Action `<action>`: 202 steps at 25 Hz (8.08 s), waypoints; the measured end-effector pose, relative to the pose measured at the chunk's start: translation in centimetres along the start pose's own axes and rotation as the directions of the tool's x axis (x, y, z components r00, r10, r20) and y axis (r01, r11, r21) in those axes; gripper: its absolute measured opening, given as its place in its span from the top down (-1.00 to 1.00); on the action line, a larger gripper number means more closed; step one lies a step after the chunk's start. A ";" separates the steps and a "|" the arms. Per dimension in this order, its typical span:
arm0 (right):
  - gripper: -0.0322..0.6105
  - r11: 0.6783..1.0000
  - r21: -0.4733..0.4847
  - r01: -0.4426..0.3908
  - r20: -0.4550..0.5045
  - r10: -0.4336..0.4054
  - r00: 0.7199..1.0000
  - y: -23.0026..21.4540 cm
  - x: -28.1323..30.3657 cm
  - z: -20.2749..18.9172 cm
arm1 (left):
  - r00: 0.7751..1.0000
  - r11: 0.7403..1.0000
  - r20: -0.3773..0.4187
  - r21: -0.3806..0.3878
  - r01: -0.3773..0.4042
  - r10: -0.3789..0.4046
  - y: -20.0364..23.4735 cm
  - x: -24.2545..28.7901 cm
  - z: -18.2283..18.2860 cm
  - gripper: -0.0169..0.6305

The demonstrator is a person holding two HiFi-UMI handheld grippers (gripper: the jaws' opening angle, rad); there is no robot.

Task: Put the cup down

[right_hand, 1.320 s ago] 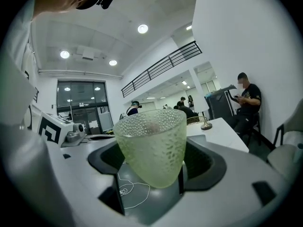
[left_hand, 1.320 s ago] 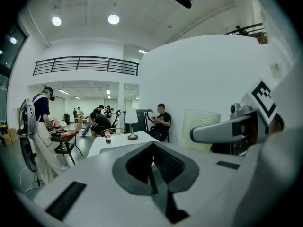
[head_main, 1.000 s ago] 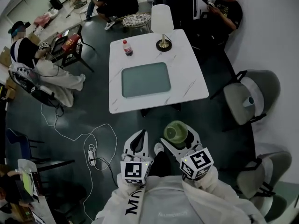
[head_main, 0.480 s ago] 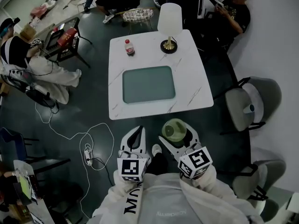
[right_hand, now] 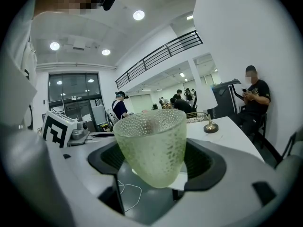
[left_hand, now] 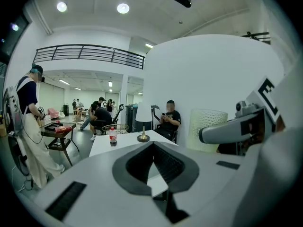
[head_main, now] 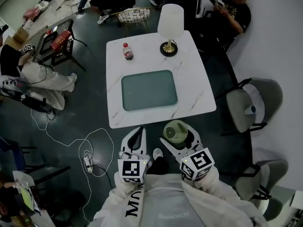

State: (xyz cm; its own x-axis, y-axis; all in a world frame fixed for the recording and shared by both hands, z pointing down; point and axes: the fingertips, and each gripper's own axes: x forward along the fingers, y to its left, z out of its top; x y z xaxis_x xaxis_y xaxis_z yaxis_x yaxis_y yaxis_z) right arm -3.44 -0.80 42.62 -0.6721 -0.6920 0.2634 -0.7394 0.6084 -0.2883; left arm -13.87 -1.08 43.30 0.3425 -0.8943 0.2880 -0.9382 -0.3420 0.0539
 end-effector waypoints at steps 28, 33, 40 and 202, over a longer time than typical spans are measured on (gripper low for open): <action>-0.28 0.999 -0.026 -0.019 0.043 0.020 0.999 -0.4 4.0 3.2 | 0.998 0.998 0.004 -0.001 -0.067 0.067 5.0 0.7 0.7 0.91; -0.28 1.000 -0.020 -0.009 0.041 0.010 0.999 -1.2 4.7 3.3 | 0.998 0.998 0.002 -0.005 -0.065 0.065 5.2 1.4 0.7 0.91; -0.28 1.000 -0.011 0.000 0.036 0.000 0.999 -3.2 6.0 3.5 | 0.997 0.997 0.007 -0.003 -0.075 0.075 6.1 3.4 1.3 0.91; -0.28 0.993 -0.114 -0.018 -0.221 -0.007 0.975 -25.8 35.7 -10.3 | 0.954 0.996 -0.287 0.003 -0.085 0.082 14.9 35.1 -12.7 0.91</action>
State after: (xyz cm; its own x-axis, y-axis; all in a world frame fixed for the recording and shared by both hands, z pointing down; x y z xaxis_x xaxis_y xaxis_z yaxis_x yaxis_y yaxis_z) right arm -8.73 -37.16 68.97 -0.6588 -0.5936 0.4623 -0.7266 0.6612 -0.1865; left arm -16.51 -33.88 66.33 0.2352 -0.7985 0.5541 -0.9638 -0.2654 0.0266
